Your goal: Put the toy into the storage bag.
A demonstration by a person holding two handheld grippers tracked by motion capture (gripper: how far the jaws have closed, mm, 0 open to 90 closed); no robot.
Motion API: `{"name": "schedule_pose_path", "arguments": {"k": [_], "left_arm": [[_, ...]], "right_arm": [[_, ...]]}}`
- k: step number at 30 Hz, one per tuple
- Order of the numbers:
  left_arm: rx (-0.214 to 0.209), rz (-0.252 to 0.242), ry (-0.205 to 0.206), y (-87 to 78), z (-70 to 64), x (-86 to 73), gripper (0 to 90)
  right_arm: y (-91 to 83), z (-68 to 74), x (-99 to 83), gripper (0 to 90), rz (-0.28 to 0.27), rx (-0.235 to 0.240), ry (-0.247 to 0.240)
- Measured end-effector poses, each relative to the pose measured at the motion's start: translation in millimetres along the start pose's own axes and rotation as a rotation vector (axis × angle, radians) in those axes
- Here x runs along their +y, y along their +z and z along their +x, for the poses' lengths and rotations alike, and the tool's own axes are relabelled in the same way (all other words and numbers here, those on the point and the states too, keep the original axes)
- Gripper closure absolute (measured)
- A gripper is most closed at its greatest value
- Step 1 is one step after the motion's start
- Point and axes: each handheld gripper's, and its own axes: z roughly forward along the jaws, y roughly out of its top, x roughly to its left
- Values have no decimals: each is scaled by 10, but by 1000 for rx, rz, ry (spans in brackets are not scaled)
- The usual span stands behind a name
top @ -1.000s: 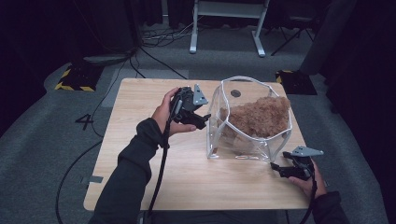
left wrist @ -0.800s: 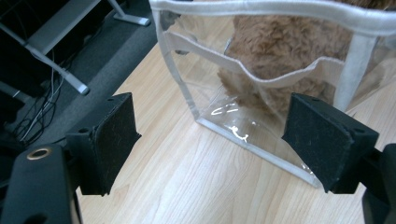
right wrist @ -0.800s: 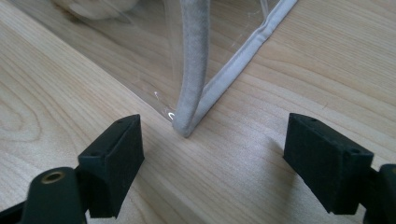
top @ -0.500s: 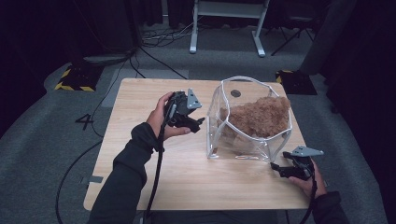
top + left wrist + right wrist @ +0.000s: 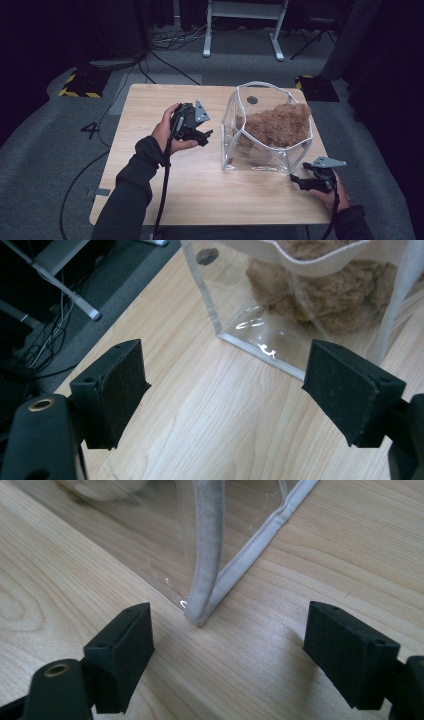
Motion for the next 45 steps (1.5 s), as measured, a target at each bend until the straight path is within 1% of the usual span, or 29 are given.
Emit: {"name": "schedule_pose_path", "arguments": {"k": [2,5,13,19,26,28,31,34,36,45], "left_arm": [[-1,3,-7,1,-3,-30,172],[4,22,-12,20,-9,-85,166],[0,66,-15,75,-24,-211,166],[5,78,-15,84,-24,-292,166],[10,95,-36,93,-14,-405,166],[15,109,-33,101,-13,-444,166],[11,122,-41,106,-10,-499,166],[17,127,-36,105,-13,-540,166],[20,136,-39,104,-13,-574,166],[28,152,-62,105,-3,-727,167]], "right_arm": [[0,0,0,198,0,0,0],[0,0,0,198,0,0,0],[0,0,-1,198,0,-1,0],[0,0,0,198,0,0,0],[0,0,-1,198,0,-1,0],[0,0,-1,198,0,-1,0],[0,0,-1,198,0,-1,0],[0,0,-1,198,-1,-1,0],[0,0,-1,198,-1,-1,0],[0,1,-1,198,0,-1,0]]}}
